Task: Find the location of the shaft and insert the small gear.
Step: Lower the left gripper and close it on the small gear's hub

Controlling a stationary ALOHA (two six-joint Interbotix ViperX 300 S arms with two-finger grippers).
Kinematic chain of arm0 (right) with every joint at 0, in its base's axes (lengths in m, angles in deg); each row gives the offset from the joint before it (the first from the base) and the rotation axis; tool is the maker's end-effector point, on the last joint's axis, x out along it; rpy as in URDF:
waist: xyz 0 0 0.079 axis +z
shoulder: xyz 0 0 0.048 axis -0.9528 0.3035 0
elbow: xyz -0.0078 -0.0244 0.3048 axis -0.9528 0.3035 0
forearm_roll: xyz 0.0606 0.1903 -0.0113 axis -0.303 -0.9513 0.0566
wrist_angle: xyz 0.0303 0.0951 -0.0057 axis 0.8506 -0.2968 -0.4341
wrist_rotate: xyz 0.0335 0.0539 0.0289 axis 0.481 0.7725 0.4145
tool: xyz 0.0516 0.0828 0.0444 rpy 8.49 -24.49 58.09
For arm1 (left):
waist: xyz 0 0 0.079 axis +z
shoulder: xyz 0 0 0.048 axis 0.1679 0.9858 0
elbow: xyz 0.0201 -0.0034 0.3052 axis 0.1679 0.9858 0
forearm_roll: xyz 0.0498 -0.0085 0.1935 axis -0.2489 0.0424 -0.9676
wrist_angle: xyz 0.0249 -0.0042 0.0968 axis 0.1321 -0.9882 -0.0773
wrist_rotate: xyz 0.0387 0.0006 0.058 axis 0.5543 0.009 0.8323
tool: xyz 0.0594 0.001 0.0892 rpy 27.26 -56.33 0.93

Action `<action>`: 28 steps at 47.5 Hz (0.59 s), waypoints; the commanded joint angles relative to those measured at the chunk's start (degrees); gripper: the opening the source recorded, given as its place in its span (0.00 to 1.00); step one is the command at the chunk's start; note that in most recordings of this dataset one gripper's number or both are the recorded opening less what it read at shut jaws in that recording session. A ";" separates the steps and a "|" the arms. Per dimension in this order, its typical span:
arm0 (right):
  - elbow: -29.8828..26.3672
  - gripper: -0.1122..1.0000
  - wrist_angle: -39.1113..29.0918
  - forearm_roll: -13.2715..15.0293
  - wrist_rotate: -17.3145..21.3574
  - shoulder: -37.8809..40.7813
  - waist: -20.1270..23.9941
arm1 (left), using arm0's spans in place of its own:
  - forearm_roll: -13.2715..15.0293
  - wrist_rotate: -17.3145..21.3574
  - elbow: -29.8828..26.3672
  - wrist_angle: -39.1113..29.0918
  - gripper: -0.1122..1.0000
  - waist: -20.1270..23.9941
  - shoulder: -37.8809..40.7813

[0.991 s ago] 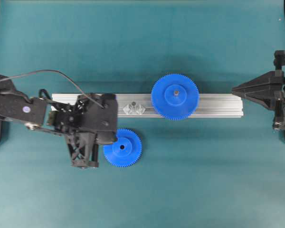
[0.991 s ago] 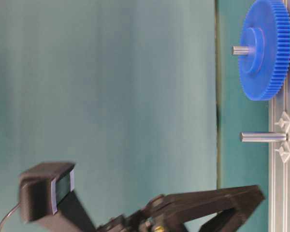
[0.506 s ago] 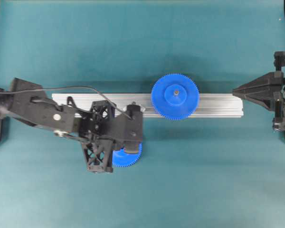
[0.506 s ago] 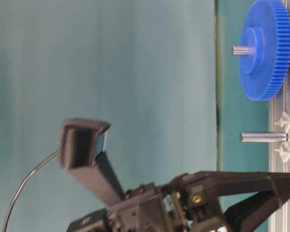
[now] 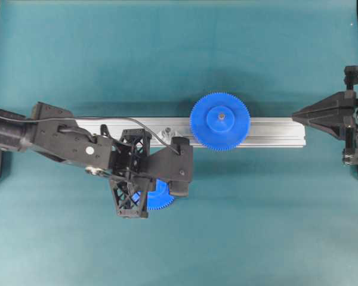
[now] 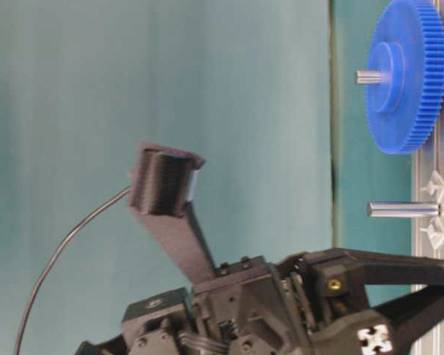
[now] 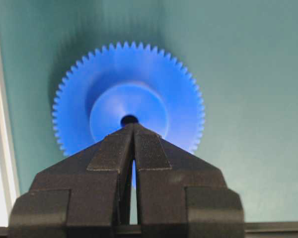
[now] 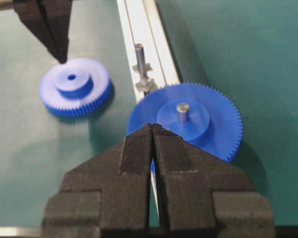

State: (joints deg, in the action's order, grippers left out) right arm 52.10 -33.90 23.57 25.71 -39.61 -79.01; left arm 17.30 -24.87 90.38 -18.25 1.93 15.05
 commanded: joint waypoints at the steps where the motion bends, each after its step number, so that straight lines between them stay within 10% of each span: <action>1: -0.53 0.10 0.62 0.00 0.53 0.26 -0.09 | -0.18 0.09 -1.93 -0.88 0.09 -0.26 -0.26; 28: 0.18 0.10 0.70 0.00 0.62 -0.62 -0.18 | -0.26 1.32 -4.04 -3.43 0.09 -0.26 0.97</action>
State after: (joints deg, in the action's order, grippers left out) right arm 52.81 -33.90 23.66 25.71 -40.32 -79.01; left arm 17.21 -23.90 87.66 -21.41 1.93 16.90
